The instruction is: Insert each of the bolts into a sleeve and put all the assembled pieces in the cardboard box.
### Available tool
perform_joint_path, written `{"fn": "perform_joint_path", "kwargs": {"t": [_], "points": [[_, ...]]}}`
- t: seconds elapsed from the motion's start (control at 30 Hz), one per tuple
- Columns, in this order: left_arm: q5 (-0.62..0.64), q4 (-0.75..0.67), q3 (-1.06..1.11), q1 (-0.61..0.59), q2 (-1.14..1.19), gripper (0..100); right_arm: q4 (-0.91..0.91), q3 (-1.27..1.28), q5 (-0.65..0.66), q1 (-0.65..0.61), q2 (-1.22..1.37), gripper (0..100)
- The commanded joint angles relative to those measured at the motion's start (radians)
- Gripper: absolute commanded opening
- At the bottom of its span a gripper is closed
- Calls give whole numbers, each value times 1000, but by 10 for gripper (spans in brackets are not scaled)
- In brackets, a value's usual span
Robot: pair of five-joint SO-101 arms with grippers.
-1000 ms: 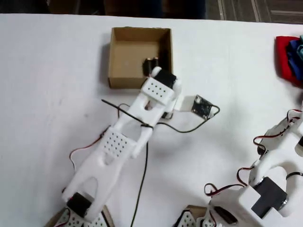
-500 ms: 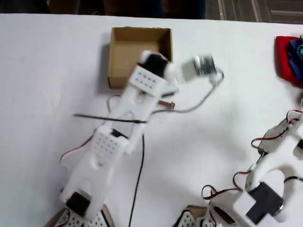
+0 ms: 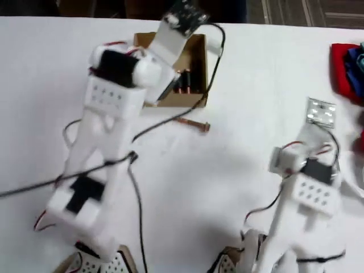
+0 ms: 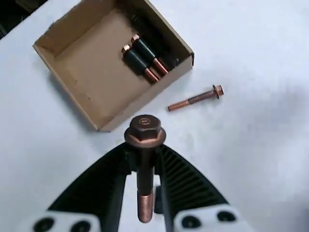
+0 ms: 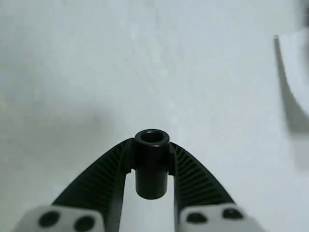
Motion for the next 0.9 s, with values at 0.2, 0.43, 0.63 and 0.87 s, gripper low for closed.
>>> {"fn": "perform_joint_path", "kwargs": {"t": [0.2, 0.43, 0.63, 0.87], "points": [[216, -187, 559, 14, -526, 26, -704, 327, -133, -473, -168, 21], [416, -746, 974, -63, -818, 25, -969, 479, -133, -616, -174, 21], [514, -1304, 1515, -57, -1102, 25, -955, 491, -124, -656, -183, 21], [646, -1456, 1721, 8, -1192, 26, -723, 497, -124, -731, -496, 21]]}}
